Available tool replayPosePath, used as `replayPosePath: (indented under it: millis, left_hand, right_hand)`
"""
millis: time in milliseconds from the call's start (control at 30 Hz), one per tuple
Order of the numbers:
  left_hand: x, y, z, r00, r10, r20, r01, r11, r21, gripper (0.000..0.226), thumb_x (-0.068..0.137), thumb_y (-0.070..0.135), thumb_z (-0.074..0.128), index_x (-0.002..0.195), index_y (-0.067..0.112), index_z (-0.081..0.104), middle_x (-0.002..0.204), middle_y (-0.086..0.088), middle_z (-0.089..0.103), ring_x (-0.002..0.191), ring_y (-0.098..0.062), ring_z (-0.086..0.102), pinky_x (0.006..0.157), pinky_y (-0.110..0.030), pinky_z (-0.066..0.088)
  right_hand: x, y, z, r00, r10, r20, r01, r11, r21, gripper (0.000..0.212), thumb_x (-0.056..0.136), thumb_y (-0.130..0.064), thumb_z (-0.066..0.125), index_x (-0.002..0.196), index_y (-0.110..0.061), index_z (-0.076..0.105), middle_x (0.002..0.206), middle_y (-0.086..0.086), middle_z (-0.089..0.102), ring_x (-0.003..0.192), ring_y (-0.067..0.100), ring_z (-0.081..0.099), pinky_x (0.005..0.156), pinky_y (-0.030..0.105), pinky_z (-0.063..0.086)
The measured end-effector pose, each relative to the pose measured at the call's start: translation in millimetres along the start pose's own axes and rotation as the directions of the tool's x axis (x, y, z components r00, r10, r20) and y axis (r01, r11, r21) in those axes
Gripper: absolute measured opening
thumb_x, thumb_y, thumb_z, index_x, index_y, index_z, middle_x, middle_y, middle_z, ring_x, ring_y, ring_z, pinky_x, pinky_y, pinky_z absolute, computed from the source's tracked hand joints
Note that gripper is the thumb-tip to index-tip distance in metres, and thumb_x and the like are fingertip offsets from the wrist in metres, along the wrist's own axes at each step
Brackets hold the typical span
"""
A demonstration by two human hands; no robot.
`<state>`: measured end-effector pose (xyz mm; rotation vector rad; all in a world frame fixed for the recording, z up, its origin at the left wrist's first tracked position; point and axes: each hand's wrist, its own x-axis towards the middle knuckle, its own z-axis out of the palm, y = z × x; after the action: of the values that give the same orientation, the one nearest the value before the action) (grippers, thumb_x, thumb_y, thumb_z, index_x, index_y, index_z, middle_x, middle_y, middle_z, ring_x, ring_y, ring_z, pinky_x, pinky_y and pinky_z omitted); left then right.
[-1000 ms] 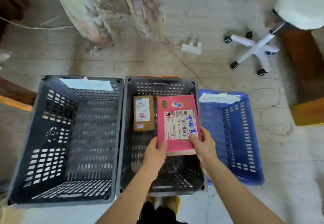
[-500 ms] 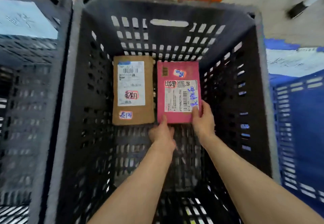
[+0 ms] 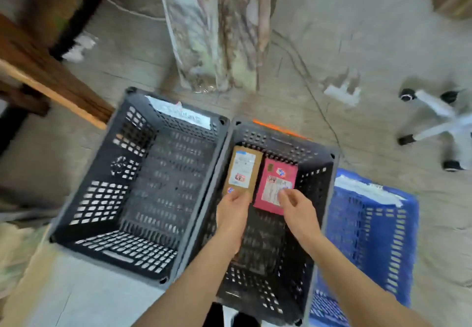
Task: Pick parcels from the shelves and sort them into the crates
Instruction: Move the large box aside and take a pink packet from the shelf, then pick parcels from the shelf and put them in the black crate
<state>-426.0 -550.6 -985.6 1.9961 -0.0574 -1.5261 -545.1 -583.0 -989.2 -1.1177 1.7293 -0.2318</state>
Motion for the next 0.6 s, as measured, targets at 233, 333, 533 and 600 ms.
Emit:
replayPosePath:
  millis: [233, 333, 533, 600]
  left_hand:
    - [-186.7, 103.1, -132.2, 0.951, 0.245, -0.188, -0.272, 0.953, -0.134, 0.029, 0.091, 0.030, 0.055, 0.110, 0.011, 0.064, 0.094, -0.004, 0.064, 0.089, -0.017, 0.059, 0.075, -0.026, 0.041]
    - [-268.4, 115.6, -190.1, 0.883, 0.333, -0.331, -0.400, 0.903, -0.157, 0.012, 0.091, 0.028, 0.055, 0.092, 0.019, 0.064, 0.087, -0.005, 0.064, 0.086, -0.024, 0.059, 0.070, -0.025, 0.039]
    - [-429.6, 94.6, -301.3, 0.702, 0.376, -0.605, -0.602, 0.767, -0.222, 0.019, 0.091, 0.026, 0.057, 0.104, 0.013, 0.061, 0.099, -0.003, 0.062, 0.096, -0.018, 0.055, 0.074, -0.024, 0.041]
    - [-480.3, 75.6, -344.2, 0.604, 0.373, -0.704, -0.669, 0.717, -0.194, 0.034, 0.090, 0.026, 0.057, 0.116, 0.004, 0.058, 0.111, -0.010, 0.064, 0.106, -0.021, 0.059, 0.081, -0.025, 0.043]
  right_hand:
    - [-154.5, -180.5, -11.7, 0.917, -0.309, 0.253, 0.341, 0.935, -0.095, 0.023, 0.093, -0.035, 0.050, 0.096, -0.016, 0.062, 0.084, -0.002, 0.062, 0.082, 0.021, 0.060, 0.076, 0.036, 0.046]
    - [-234.8, -241.4, -3.6, 0.758, -0.476, 0.446, 0.553, 0.832, -0.053, 0.024, 0.093, -0.038, 0.050, 0.103, -0.017, 0.057, 0.092, -0.011, 0.056, 0.091, 0.014, 0.053, 0.071, 0.023, 0.040]
    - [-412.2, -311.8, 26.4, 0.424, -0.645, 0.636, 0.788, 0.609, 0.092, 0.032, 0.088, -0.033, 0.058, 0.114, -0.012, 0.059, 0.108, 0.003, 0.065, 0.109, 0.017, 0.060, 0.094, 0.027, 0.044]
    - [-475.5, -330.1, 42.4, 0.279, -0.687, 0.671, 0.846, 0.506, 0.167, 0.038, 0.089, -0.034, 0.057, 0.119, -0.012, 0.058, 0.110, 0.000, 0.063, 0.106, 0.010, 0.057, 0.089, 0.021, 0.041]
